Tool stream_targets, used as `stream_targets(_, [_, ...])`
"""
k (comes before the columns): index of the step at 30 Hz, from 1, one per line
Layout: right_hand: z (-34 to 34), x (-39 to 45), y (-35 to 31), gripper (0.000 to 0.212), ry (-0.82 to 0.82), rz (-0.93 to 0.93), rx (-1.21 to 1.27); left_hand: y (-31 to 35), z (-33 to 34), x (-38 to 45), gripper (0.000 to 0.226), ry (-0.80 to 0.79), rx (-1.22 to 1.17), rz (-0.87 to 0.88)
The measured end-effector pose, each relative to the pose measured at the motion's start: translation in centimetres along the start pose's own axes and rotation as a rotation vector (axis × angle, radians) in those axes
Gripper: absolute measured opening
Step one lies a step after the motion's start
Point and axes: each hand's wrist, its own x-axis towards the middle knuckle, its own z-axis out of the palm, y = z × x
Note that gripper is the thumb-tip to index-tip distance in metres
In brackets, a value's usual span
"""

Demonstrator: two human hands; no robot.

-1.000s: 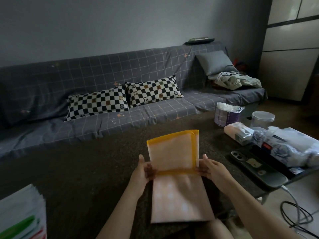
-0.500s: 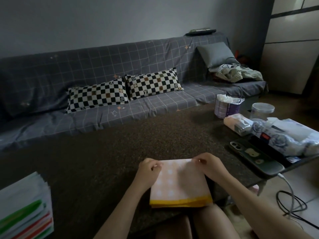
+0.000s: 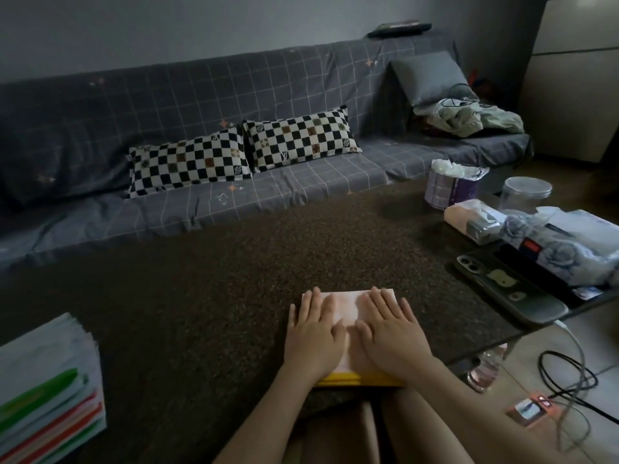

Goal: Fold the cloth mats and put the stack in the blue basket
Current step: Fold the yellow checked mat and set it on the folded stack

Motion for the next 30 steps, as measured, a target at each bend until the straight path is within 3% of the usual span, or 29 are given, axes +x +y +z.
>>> stream_targets(5, [-0.5,-0.6,0.2,0.07,0.044,0.263,0.015,-0.3,0.1,-0.3,0.072,0.08,-0.13,-0.268])
stream_targets(8, [-0.7,-0.9,0.1,0.07,0.111,0.298,0.066,-0.4,-0.1,-0.7,0.064,0.172,-0.242,-0.295])
stream_targets(14, [-1.5,-1.3,0.5,0.055,0.168,0.269,0.317,-0.4,-1.3,-1.7,0.049,0.292,-0.632,-0.326])
stream_targets(18, [-3.2,-1.5,-0.6,0.055,0.149,0.251,0.656,-0.6,-2.8,-3.3,0.054,0.274,-0.878,-0.3])
stream_targets(21, [-4.2,-1.7,-2.6,0.061,0.15,0.188,0.904,-1.7,-4.3,-4.9,0.055,0.336,-0.914,-0.315])
stream_targets(30, [-6.5,-1.0,-13.1,0.074,-0.034,-0.079,0.991,-10.5,-10.7,-10.1,0.055,0.606,-0.969,-0.467])
